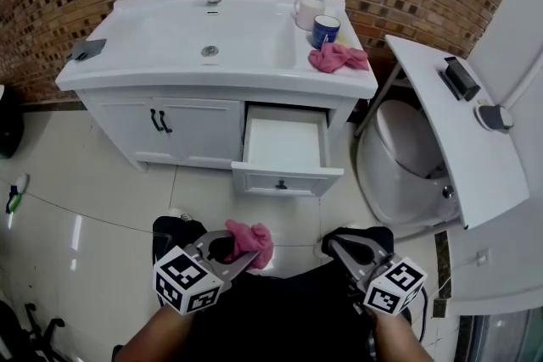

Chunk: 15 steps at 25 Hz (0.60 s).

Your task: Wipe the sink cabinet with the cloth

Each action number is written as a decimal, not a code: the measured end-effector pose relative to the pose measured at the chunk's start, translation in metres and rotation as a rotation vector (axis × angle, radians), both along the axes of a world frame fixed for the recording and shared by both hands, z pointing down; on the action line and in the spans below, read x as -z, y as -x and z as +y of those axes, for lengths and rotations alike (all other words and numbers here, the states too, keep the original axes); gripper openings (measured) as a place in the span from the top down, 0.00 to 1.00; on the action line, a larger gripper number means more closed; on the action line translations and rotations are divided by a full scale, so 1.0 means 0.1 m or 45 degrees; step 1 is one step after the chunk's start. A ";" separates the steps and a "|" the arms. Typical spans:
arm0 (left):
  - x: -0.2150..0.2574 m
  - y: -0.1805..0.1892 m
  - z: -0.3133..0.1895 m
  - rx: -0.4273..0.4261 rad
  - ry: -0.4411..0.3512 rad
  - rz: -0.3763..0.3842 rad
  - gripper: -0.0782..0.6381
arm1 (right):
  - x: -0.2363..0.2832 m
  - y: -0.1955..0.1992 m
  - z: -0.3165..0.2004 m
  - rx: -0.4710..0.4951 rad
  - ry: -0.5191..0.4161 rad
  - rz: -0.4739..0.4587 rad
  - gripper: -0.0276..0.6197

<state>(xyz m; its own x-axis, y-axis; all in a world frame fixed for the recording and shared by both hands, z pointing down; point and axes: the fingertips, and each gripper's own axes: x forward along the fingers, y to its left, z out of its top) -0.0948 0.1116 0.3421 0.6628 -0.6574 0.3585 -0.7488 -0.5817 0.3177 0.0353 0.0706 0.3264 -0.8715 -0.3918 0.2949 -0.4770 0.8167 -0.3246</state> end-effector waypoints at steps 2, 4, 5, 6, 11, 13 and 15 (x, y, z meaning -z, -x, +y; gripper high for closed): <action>0.00 0.00 0.00 -0.001 0.002 -0.003 0.74 | 0.01 0.00 0.00 0.002 -0.004 0.001 0.95; -0.01 0.00 0.00 -0.001 0.004 -0.005 0.74 | 0.01 -0.02 -0.01 -0.003 -0.007 0.002 0.95; -0.02 0.00 0.00 -0.001 0.005 -0.005 0.74 | 0.01 -0.03 -0.01 -0.007 -0.008 0.002 0.95; -0.01 0.00 0.00 0.000 0.005 -0.005 0.74 | 0.02 -0.03 -0.02 -0.009 -0.009 0.001 0.95; -0.01 0.01 -0.03 0.005 -0.001 -0.010 0.74 | 0.03 -0.05 -0.03 -0.012 -0.010 -0.004 0.95; -0.02 0.02 -0.05 0.005 0.001 -0.016 0.74 | 0.02 -0.04 -0.02 -0.011 -0.007 -0.001 0.95; -0.02 0.01 -0.06 -0.001 0.001 -0.019 0.74 | 0.01 -0.04 -0.02 -0.011 -0.003 0.003 0.95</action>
<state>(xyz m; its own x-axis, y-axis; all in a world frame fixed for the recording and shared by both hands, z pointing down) -0.0960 0.1059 0.3441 0.6577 -0.6567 0.3691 -0.7532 -0.5819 0.3068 0.0397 0.0689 0.3259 -0.8674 -0.3996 0.2965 -0.4847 0.8134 -0.3217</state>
